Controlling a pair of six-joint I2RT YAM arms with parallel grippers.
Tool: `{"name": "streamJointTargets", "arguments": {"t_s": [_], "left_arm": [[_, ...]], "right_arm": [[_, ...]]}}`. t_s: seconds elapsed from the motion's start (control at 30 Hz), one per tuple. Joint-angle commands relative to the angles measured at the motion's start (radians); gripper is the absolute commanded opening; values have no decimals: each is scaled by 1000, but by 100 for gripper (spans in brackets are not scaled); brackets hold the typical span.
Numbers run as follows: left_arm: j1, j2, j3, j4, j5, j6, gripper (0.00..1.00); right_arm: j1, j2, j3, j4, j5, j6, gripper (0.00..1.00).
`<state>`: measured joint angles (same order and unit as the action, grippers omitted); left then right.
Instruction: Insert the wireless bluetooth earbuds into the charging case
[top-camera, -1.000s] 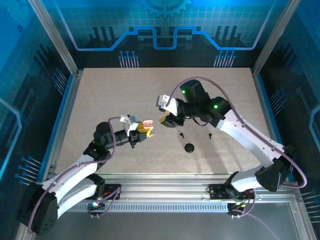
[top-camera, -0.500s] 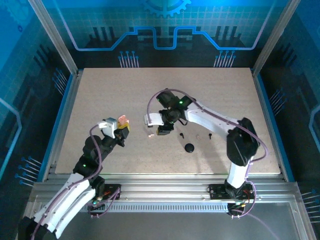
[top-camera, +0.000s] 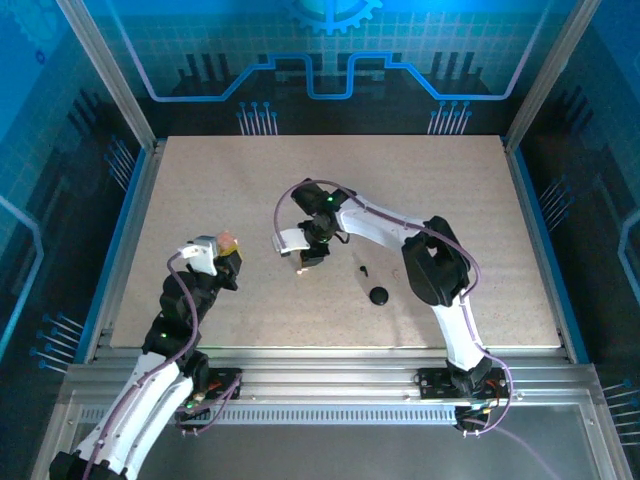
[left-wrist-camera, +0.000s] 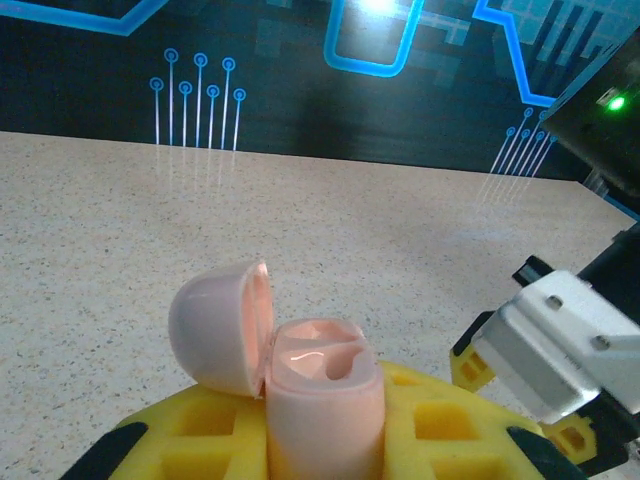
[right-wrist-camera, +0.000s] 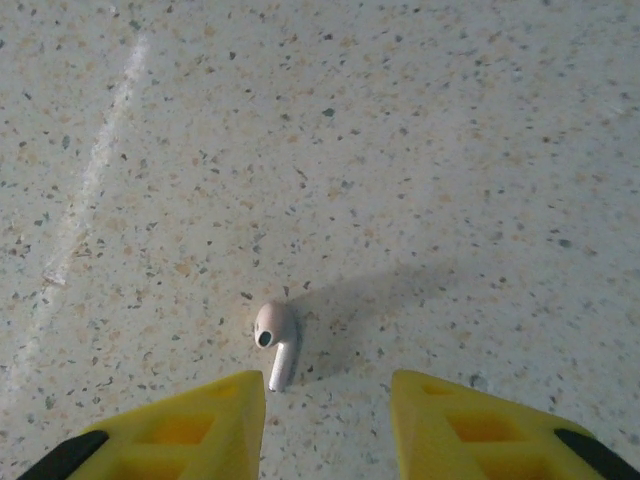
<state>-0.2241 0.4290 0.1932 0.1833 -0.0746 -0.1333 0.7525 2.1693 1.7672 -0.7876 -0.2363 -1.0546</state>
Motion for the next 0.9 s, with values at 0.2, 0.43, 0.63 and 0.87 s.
{"name": "streamJointTargets", "arguments": {"t_s": [0.2,0.43,0.63,0.87], "left_arm": [[9,-6,-9,-7,-28,-2,15],[9,-1,-14,3,-27,-1,15],[9,-1,-17,10,-21,-1,15],[9,-2,-22,15,-18,-2,15]], "right_arm": [[43,122,136,-155,22,-76,35],[50,152,181,-203,9,-71,34],[58,195,205,-233,41,-76,33],[62,217,224,-245,58,-72,32]]}}
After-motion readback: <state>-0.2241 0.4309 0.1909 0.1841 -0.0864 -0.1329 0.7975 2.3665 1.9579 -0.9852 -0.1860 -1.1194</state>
